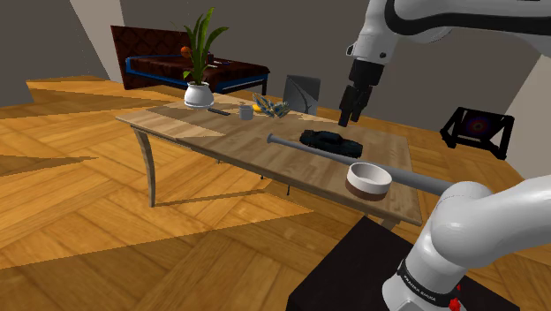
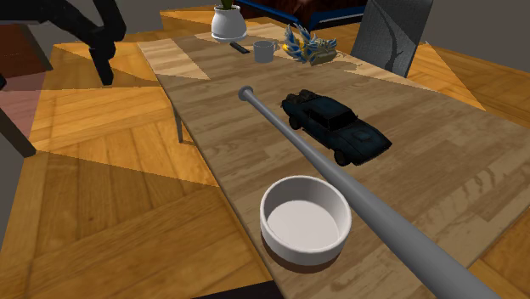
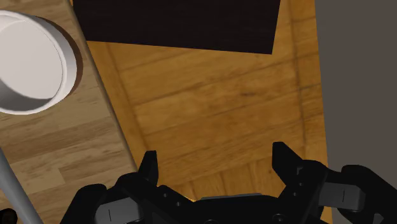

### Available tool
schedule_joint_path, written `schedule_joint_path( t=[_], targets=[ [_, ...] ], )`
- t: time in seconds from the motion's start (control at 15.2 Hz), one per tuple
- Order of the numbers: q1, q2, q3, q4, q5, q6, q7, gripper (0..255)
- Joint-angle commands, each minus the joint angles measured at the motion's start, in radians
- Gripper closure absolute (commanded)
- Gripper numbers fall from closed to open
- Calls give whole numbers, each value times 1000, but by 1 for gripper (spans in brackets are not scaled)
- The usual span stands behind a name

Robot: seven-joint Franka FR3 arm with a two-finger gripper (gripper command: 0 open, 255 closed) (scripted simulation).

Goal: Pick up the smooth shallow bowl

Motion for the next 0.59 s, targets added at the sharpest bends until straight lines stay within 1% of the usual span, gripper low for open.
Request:
schedule_joint_path(
  t=[0.0,0.53],
  targets=[
    [0,0,0,0,0,0,0,0],
    [-60,-34,-107,-218,-95,175,-115,0]
  ],
)
